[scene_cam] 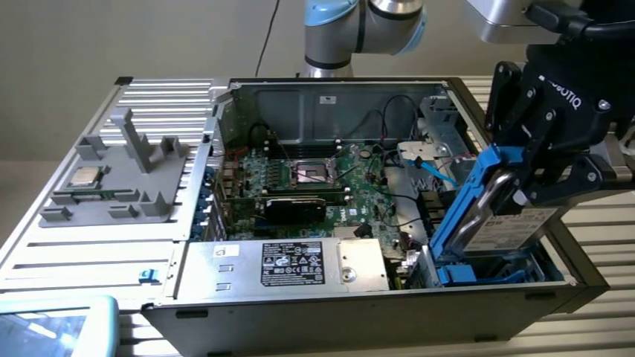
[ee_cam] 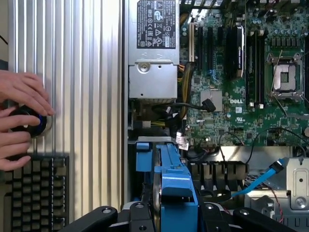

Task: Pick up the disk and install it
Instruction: 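Insert the disk into the insertion slot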

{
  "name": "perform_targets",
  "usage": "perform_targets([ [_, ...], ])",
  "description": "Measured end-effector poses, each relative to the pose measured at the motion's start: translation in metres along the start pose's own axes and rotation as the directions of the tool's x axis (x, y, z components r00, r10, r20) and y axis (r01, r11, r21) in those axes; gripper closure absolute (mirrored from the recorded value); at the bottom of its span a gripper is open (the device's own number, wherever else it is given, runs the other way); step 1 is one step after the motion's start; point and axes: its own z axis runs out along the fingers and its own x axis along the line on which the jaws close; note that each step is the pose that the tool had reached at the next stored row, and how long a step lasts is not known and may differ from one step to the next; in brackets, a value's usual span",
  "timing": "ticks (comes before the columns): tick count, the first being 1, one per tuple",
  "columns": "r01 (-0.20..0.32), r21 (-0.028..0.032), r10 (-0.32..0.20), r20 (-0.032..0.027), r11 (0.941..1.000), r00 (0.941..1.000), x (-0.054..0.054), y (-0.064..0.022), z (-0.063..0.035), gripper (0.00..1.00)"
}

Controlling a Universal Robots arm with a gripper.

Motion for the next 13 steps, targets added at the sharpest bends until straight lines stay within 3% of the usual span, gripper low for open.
perform_targets([
  [5, 0.0, -0.0004, 0.0, 0.0111, 1.0, 0.9999, 0.0024, -0.0001, 0.002, 0.63],
  [13, 0.0, -0.0007, 0.0, 0.0161, 1.0, 0.9999, 0.0044, -0.0002, 0.0052, 0.63],
])
